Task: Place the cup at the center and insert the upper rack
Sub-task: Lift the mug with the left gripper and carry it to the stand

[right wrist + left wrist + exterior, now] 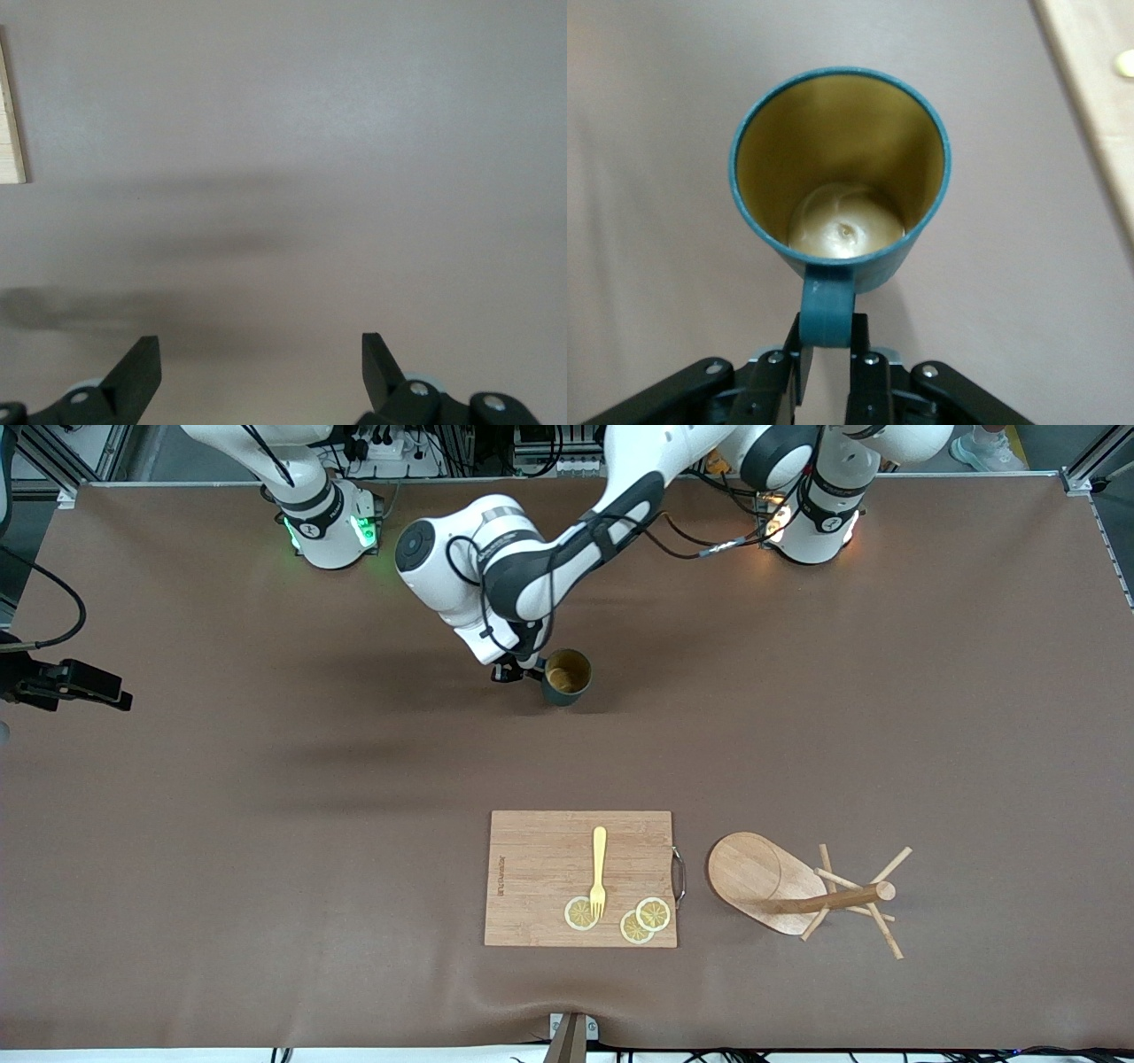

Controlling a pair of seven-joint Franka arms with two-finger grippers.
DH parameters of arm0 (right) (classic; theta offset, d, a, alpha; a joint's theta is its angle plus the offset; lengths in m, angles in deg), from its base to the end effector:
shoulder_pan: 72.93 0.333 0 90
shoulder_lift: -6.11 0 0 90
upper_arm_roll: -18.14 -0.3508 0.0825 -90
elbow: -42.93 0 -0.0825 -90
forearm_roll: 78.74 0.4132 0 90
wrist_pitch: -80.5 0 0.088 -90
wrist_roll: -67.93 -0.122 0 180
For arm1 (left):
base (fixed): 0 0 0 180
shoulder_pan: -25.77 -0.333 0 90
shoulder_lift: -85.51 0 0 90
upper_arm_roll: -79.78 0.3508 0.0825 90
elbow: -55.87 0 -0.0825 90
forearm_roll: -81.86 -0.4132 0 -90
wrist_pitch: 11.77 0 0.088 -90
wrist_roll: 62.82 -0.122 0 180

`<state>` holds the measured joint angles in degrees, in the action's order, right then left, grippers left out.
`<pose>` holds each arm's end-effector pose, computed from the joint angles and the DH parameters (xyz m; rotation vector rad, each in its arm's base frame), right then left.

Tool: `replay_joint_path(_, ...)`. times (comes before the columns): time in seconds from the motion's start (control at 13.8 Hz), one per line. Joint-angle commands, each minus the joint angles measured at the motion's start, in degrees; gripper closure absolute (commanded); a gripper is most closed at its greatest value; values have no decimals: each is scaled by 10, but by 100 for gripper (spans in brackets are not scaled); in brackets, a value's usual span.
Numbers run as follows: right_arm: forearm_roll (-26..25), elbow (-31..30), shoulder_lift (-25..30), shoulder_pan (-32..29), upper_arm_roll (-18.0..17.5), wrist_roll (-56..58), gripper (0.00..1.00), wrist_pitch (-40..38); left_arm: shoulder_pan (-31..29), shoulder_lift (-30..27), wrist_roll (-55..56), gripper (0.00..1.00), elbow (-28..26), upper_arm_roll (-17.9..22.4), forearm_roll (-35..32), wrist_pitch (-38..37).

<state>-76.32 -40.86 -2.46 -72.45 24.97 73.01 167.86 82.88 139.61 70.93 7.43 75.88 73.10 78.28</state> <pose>0.6242 -0.0584 0.6044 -3.1058 0.0334 0.1295 0.4299 -0.6911 0.3258 -2.3570 -1.7456 -0.1789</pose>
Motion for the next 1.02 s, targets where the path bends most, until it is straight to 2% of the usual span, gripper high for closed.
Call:
replay_joint_path(0.0,12,1,0,-5,-1,7,0,1,-37,-70,-42,100,-56,0,48,44)
replay_joint_path(0.22,12,1,0,-5,-1,7,0,2,-87,-122,-99,100,-79,0,106,73)
replay_joint_path(0.44,12,2,0,-5,-1,7,0,2,-153,-187,-183,100,-125,0,201,105)
replay_joint_path(0.95,13,2,0,-3,-1,7,0,4,-308,-288,-434,100,-204,0,389,114)
